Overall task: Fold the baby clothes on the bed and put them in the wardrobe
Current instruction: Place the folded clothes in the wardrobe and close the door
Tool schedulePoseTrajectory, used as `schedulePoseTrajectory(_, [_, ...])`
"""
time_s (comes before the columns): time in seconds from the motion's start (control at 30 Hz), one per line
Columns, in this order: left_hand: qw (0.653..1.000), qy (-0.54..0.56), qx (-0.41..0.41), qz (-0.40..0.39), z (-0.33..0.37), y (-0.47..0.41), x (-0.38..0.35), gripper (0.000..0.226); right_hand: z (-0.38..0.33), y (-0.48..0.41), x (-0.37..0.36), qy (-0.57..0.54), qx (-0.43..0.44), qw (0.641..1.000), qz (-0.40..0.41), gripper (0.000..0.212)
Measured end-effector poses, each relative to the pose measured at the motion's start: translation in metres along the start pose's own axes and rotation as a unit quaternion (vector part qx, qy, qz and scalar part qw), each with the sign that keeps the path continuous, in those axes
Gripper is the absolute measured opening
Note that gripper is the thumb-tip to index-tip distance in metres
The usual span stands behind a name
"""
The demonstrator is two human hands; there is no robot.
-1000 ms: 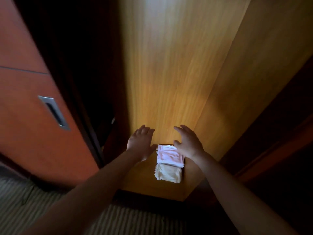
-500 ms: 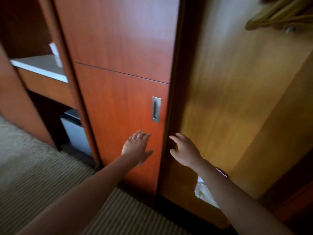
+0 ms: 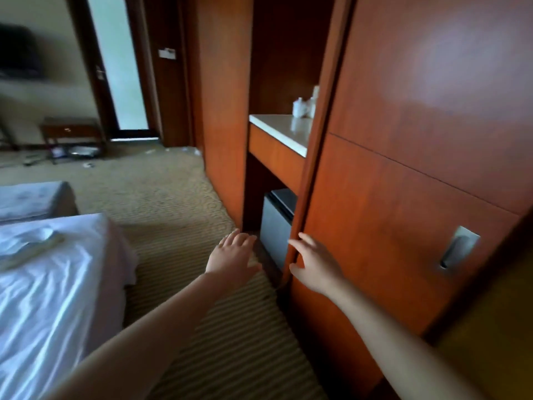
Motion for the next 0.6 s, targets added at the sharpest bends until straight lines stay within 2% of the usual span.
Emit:
schedulePoseTrajectory(0.27, [0.985,-0.074,0.156,0.026,-0.131,0.014,0.023,0.073,-0.11,-0.1,-0.071,-0.061,0.149,0.985,-0.064,0.06])
schedulePoseTrajectory(0.6, [0.93,-0.123,0.34,0.062,-0.241,0.001,0.036,0.069,-0.224,-0.215,-0.137,-0.095,0.34,0.929,-0.109,0.061])
Point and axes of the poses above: each hand's wrist, its own y-axis away from the middle knuckle, its own x-axis out of the back of the hand, z = x × y, the point moved 5 cm from there along -y, towards the middle knuckle, and after that the axes turned 12 degrees about z, right-handed, at the moved point
